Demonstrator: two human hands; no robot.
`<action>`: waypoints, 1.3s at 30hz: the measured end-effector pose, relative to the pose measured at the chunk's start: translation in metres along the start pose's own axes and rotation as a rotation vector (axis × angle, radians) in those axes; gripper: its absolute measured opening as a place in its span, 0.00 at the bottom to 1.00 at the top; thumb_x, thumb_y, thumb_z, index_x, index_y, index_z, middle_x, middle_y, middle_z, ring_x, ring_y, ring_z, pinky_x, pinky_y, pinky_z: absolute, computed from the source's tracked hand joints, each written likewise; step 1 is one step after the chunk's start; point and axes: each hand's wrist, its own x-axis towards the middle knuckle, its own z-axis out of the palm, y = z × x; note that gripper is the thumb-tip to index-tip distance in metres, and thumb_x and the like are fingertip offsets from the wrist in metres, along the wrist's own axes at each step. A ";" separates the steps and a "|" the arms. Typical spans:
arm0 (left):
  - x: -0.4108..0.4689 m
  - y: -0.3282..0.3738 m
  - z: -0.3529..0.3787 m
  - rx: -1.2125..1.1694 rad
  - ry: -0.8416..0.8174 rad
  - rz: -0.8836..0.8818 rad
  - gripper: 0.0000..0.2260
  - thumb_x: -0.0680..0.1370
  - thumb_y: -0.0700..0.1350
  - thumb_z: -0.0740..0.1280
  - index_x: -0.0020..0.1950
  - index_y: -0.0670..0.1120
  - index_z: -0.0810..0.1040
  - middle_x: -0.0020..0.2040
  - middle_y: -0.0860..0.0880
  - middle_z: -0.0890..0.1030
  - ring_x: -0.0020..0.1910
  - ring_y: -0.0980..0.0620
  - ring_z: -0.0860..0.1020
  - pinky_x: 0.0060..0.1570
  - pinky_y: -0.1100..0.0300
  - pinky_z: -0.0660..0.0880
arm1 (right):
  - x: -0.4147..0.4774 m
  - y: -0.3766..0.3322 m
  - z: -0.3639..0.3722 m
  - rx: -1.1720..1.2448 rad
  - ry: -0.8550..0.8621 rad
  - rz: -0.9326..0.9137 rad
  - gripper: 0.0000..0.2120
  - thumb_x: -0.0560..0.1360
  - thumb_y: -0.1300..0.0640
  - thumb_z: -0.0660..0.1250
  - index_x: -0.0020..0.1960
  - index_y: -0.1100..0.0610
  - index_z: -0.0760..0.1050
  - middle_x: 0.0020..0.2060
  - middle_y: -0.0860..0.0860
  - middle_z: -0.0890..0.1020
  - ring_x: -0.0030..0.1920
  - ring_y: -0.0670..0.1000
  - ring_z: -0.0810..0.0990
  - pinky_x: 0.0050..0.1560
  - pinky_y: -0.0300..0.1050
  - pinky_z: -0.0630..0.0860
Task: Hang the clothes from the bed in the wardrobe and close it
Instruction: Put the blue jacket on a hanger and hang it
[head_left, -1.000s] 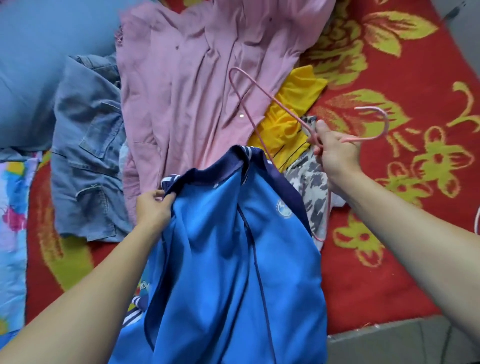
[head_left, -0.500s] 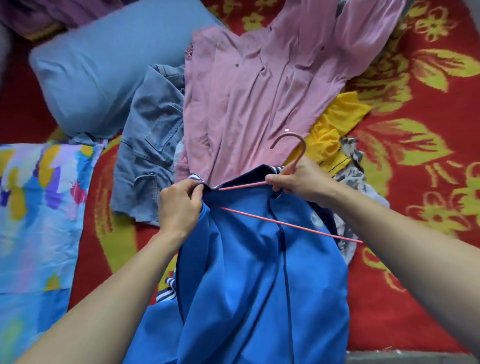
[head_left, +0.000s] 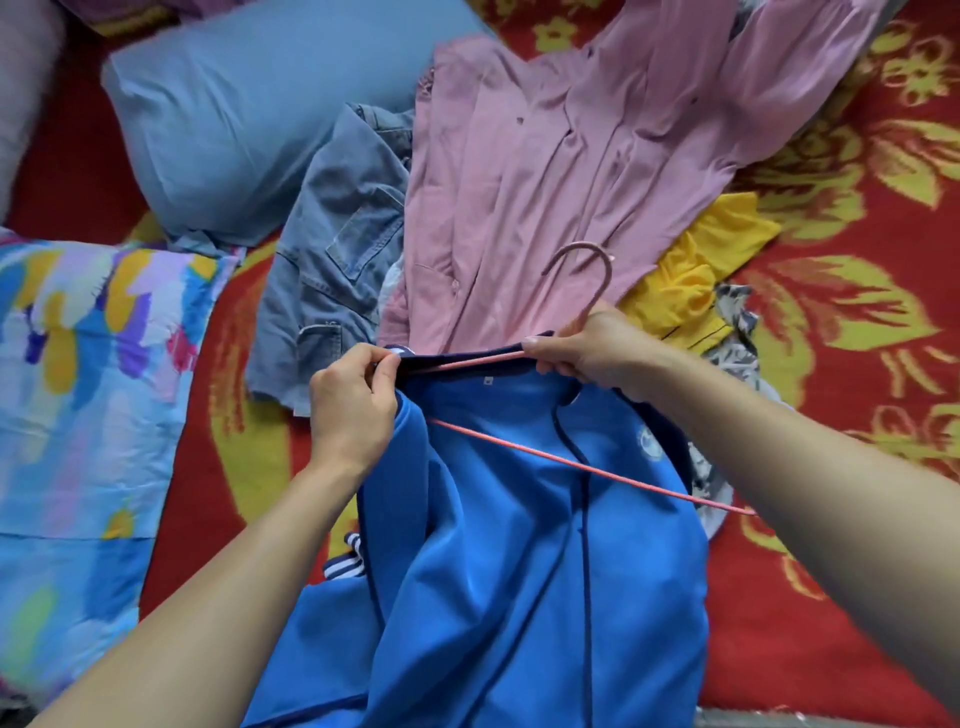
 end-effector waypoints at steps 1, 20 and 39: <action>-0.002 0.000 0.000 -0.013 -0.004 -0.004 0.06 0.78 0.42 0.67 0.43 0.42 0.81 0.34 0.47 0.80 0.34 0.47 0.76 0.39 0.54 0.71 | 0.003 -0.001 0.016 0.004 -0.009 -0.006 0.16 0.74 0.48 0.72 0.31 0.57 0.79 0.20 0.48 0.70 0.20 0.45 0.62 0.19 0.35 0.57; -0.015 -0.011 -0.015 -0.181 -0.126 -0.060 0.07 0.77 0.41 0.67 0.39 0.45 0.80 0.31 0.52 0.79 0.32 0.58 0.73 0.36 0.61 0.70 | 0.030 0.047 0.089 -0.200 0.064 -0.010 0.17 0.72 0.48 0.72 0.30 0.56 0.72 0.26 0.48 0.73 0.30 0.49 0.71 0.34 0.45 0.66; 0.005 -0.073 -0.016 0.255 -0.388 0.134 0.18 0.76 0.60 0.63 0.36 0.47 0.69 0.30 0.52 0.71 0.38 0.40 0.75 0.34 0.52 0.63 | 0.034 0.011 0.058 0.385 0.018 -0.002 0.04 0.72 0.57 0.74 0.44 0.54 0.79 0.41 0.53 0.82 0.34 0.43 0.79 0.40 0.37 0.74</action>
